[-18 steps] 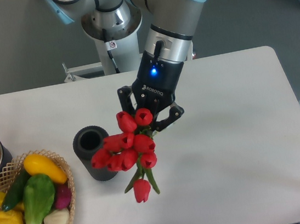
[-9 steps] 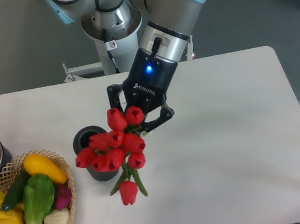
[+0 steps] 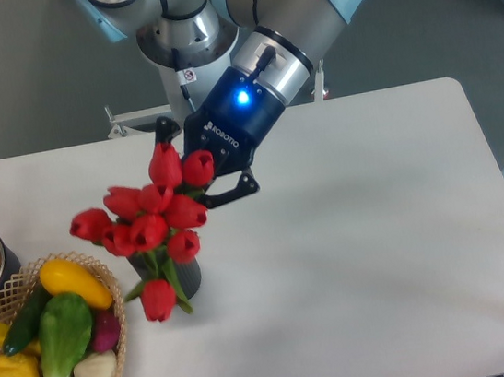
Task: Insert the flowers into the vase
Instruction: 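Lower the tulip stems into the black vase opening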
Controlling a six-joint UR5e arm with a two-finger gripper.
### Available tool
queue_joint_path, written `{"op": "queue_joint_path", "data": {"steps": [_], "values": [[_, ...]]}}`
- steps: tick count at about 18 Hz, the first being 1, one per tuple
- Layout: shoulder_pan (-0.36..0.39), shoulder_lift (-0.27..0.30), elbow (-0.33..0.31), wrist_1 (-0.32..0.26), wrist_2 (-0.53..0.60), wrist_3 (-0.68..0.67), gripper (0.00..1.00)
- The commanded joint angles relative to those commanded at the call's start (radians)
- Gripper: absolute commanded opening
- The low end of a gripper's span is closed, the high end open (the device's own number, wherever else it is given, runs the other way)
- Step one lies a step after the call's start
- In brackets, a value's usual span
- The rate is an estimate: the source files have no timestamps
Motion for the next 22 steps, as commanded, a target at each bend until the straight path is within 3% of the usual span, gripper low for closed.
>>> {"op": "queue_joint_path", "data": {"steps": [5,13,22], "values": [[0.044,0.071,-0.080,0.000,-0.089,-0.002,0.00],[0.038,0.043,-0.094,0.002,-0.124,0.090,0.00],[0.034,0.054,-0.173,0.002,-0.121,0.161,0.00]]}}
